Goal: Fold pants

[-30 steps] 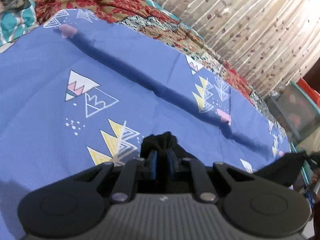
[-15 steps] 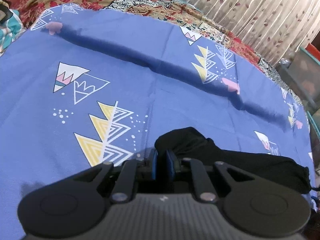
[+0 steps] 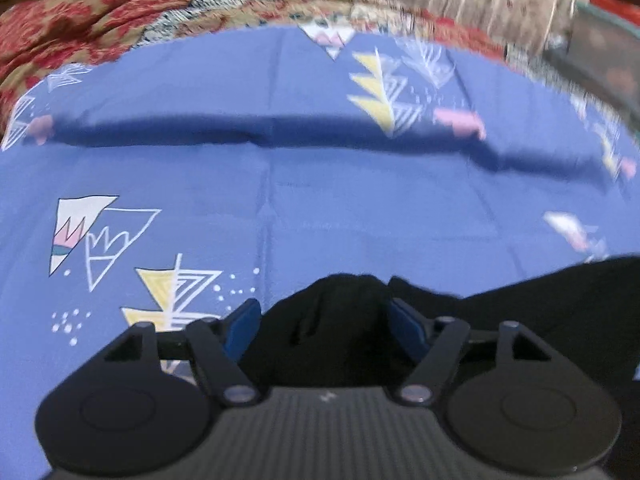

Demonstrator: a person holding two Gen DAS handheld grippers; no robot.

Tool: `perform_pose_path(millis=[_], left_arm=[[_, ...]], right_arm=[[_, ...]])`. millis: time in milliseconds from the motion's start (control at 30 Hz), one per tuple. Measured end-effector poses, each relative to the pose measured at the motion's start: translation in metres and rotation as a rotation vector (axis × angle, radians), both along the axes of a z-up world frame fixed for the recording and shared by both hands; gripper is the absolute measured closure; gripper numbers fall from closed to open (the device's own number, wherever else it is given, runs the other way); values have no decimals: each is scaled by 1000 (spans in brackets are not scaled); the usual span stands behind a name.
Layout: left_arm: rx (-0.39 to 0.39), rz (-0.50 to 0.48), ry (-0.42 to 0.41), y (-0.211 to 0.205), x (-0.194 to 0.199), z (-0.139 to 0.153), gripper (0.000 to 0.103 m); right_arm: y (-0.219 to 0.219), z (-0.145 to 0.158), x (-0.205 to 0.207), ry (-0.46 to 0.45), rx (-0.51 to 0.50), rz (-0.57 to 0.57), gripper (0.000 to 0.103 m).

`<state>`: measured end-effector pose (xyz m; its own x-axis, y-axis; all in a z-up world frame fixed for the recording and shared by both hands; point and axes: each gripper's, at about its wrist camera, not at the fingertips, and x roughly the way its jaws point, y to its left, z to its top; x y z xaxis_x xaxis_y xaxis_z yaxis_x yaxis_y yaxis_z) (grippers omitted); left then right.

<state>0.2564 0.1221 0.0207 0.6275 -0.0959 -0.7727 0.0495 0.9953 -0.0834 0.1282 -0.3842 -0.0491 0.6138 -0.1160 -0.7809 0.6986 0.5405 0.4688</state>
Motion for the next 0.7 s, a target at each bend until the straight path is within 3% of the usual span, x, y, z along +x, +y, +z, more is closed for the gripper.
perform_pose_path(millis=[67, 100, 133, 167, 200, 267, 367, 467, 500, 567, 700], left_arm=[[13, -7, 31, -3, 7, -11, 72], [20, -9, 44, -3, 9, -15, 83], [30, -4, 48, -3, 10, -18, 87], [31, 6, 34, -1, 9, -17, 90], [33, 18, 14, 1, 8, -12, 91], [10, 63, -84, 11, 1, 9, 91], [-89, 118, -186, 28, -5, 28, 91], [-33, 120, -132, 21, 2, 12, 91], [-20, 123, -103, 18, 4, 5, 91], [-41, 133, -77, 17, 1, -2, 91], [-95, 157, -93, 26, -9, 14, 91]], right_arm=[[15, -20, 18, 116, -15, -9, 34], [26, -25, 20, 137, -43, -14, 35], [40, -21, 21, 144, -96, -23, 58], [38, -16, 27, 149, -134, -10, 94], [39, -12, 28, 127, -120, 10, 99], [30, 8, 23, 18, -120, -23, 99], [29, 41, -4, -200, -122, -44, 99], [21, 38, -10, -175, -133, -25, 99], [-1, 37, -6, -162, -123, -18, 99], [-31, 39, -6, -148, -100, -14, 99], [-90, 49, 2, -151, -42, -24, 99]])
